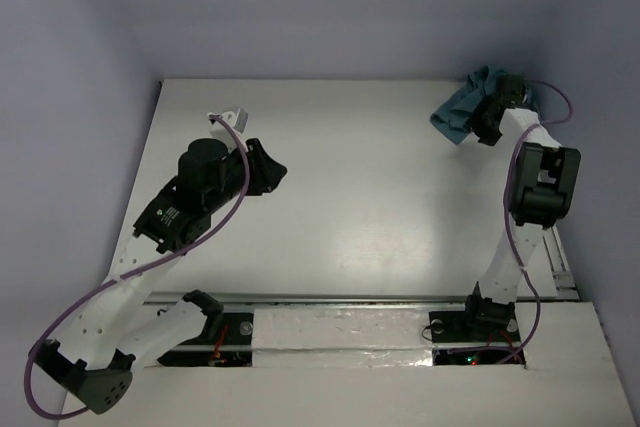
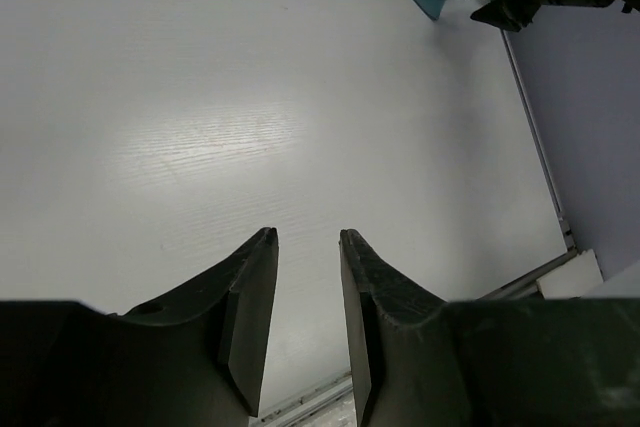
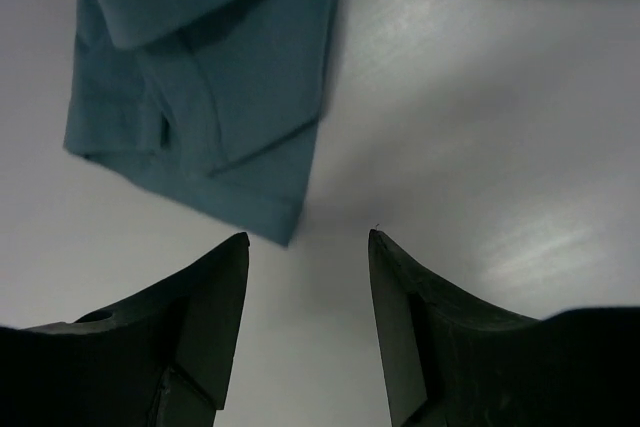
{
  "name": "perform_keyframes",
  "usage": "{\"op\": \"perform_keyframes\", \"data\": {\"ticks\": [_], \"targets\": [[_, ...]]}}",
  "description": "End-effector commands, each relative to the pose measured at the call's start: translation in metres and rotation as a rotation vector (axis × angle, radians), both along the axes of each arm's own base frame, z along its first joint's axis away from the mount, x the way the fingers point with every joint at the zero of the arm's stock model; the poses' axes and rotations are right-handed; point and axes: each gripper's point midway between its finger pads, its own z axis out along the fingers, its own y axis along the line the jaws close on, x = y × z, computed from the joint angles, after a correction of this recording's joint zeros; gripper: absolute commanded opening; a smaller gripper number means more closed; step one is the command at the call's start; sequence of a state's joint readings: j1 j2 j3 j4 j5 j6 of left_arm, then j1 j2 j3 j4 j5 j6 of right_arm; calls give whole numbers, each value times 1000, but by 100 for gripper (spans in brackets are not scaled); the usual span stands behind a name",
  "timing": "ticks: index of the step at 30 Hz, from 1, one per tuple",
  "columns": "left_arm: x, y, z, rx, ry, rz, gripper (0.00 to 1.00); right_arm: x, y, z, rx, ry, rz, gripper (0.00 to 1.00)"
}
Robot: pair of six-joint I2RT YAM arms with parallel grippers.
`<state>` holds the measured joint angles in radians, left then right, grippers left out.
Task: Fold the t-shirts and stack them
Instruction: Grab crumpled tshirt from the corner of the board with the right arm
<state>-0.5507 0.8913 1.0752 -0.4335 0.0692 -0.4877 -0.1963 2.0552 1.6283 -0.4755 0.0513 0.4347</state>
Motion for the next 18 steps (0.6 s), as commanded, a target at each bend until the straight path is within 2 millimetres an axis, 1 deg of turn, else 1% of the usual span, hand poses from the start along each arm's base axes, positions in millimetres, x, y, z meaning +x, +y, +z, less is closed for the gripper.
{"op": "perform_keyframes", "data": {"ticks": [1,3,4,5,6,7,8,10,14,15,16,17,18], "targets": [[-1,3,-1,3,-3,14,29,51,-9,24,-5,-153,6,57],[-1,0,-6,8,6,4,29,63,-10,22,-1,-176,6,56],[0,-1,-9,10,16,-1,29,66,-12,6,3,-149,-4,56],[0,-2,-12,13,21,-3,29,75,-14,12,1,-169,-10,56],[1,-2,-15,15,27,-2,29,77,-15,-3,12,-139,-19,56],[1,-2,-15,15,27,-1,29,80,-16,4,9,-153,-25,56],[2,-3,-16,14,34,0,29,84,-17,-3,11,-146,-33,56],[3,-4,-17,11,33,-1,29,88,-18,-6,18,-162,-47,55],[6,-7,-19,13,42,-1,29,90,-21,-17,20,-160,-78,54],[7,-7,-20,14,44,-5,29,92,-22,-16,21,-159,-82,53],[8,-8,-20,15,47,-6,29,92,-25,-17,7,-155,-93,45],[9,-9,-22,19,50,-7,29,92,-26,-17,3,-154,-98,42],[10,-10,-21,17,50,-6,29,92,-28,-12,-8,-163,-101,39]]}}
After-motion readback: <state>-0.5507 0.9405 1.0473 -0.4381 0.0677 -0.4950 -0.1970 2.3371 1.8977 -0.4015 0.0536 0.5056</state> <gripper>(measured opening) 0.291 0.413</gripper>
